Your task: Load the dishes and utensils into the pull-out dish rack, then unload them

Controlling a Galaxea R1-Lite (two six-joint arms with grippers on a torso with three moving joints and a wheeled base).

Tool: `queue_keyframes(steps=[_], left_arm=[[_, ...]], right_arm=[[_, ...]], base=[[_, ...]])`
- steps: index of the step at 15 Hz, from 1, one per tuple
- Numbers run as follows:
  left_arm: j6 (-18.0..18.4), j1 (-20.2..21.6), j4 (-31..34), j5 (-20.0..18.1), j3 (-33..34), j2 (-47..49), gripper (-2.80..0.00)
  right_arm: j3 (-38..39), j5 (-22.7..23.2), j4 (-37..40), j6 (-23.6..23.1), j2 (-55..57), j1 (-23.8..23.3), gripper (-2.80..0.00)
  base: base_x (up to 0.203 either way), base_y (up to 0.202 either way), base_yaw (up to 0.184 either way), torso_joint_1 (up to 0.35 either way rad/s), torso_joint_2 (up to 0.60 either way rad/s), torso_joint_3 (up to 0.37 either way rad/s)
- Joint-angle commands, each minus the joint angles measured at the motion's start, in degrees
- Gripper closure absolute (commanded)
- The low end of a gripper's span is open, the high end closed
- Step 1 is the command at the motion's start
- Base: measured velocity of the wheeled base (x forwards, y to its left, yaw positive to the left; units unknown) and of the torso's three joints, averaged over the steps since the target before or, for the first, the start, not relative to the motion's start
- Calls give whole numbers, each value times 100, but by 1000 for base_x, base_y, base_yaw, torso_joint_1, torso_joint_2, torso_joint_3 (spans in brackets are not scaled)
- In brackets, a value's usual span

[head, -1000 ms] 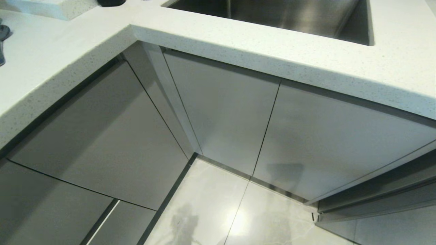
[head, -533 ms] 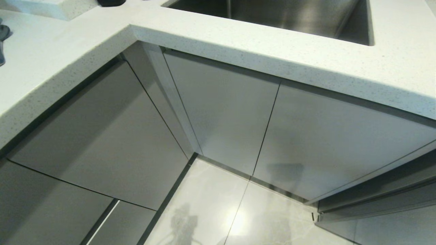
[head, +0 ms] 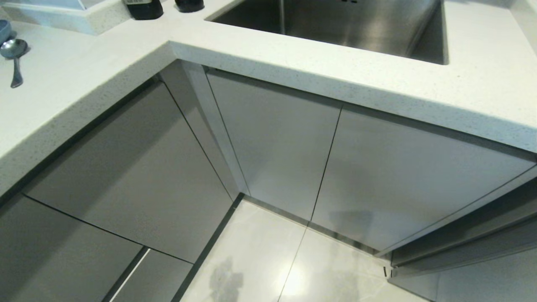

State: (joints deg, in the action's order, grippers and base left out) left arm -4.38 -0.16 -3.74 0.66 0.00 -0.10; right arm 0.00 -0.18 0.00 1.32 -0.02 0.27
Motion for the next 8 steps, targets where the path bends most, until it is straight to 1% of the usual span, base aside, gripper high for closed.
queue_keyframes(steps=[1, 8], left_arm=[[-2, -2, -4, 4, 141, 14, 0], [-2, -2, -4, 4, 141, 18, 0]], right_arm=[[9, 1, 0, 0, 2, 0, 0], [9, 1, 0, 0, 2, 0, 0]], base=[[0, 0, 0, 4, 2, 196], [0, 0, 0, 2, 2, 199]])
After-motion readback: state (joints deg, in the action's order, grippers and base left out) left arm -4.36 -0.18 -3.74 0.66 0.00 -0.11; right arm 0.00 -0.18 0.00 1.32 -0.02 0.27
